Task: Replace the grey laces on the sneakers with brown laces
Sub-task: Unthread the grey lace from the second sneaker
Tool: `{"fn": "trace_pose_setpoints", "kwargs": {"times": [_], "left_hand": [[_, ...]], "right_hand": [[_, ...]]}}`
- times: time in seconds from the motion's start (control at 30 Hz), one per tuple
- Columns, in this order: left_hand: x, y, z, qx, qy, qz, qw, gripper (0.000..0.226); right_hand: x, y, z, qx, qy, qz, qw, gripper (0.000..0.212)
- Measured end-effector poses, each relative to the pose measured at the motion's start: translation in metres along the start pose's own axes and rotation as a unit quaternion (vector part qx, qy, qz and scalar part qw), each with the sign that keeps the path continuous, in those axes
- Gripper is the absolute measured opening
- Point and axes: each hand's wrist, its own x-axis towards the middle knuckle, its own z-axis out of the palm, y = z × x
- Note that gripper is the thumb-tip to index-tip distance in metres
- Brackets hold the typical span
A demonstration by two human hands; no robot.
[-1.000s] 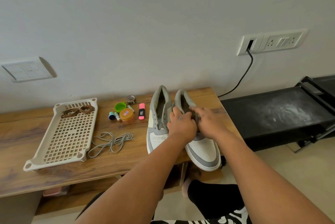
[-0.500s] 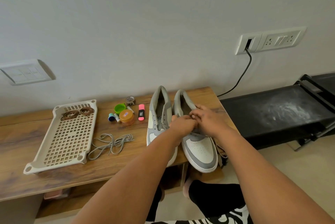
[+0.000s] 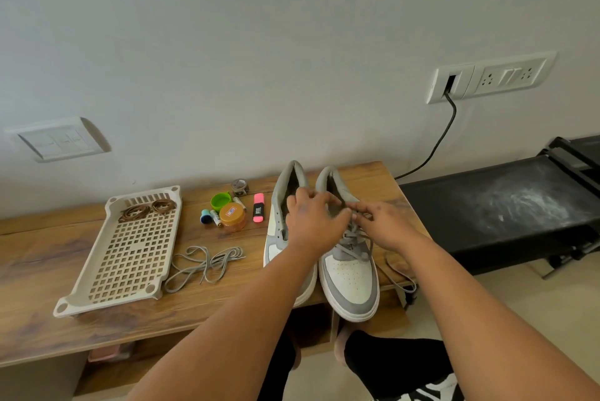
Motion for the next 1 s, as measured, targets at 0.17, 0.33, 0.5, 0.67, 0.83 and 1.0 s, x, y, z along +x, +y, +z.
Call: {"fn": "trace_pose_setpoints", "kwargs": {"times": [0.17,0.33,0.5,0.67,0.83,1.0], "left_hand": [[-0.001,-0.008,0.013,0.198,-0.059,0.097,0.974,0.026],[0.009,-0.010,0.014,0.103,-0.104,0.070,0.987,0.021],[0.020,0.000,-0.045,-0.495,-0.066,-0.136,0.856,0.024],[0.013,-0.024,-0.035,0.061,0.020,0.050,0.997,0.037],[0.007,-0.010,-0.005,0.209,-0.048,0.177,0.961,0.033],[0.008,-0.010,0.012,0.235,-0.099,0.172,0.952,0.027]], "right_hand": [[0.001,-0.001,0.003,-0.013,-0.010,-0.020,1.000,0.042],[0.001,-0.001,0.000,-0.037,-0.006,-0.028,0.999,0.042],[0.003,0.000,-0.005,-0.044,0.004,-0.007,0.999,0.043],[0.002,0.000,-0.005,-0.035,0.001,-0.006,0.999,0.042],[0.000,-0.001,-0.005,-0.013,-0.001,-0.013,1.000,0.042],[0.001,0.000,-0.005,-0.024,-0.006,-0.022,0.999,0.042]]}}
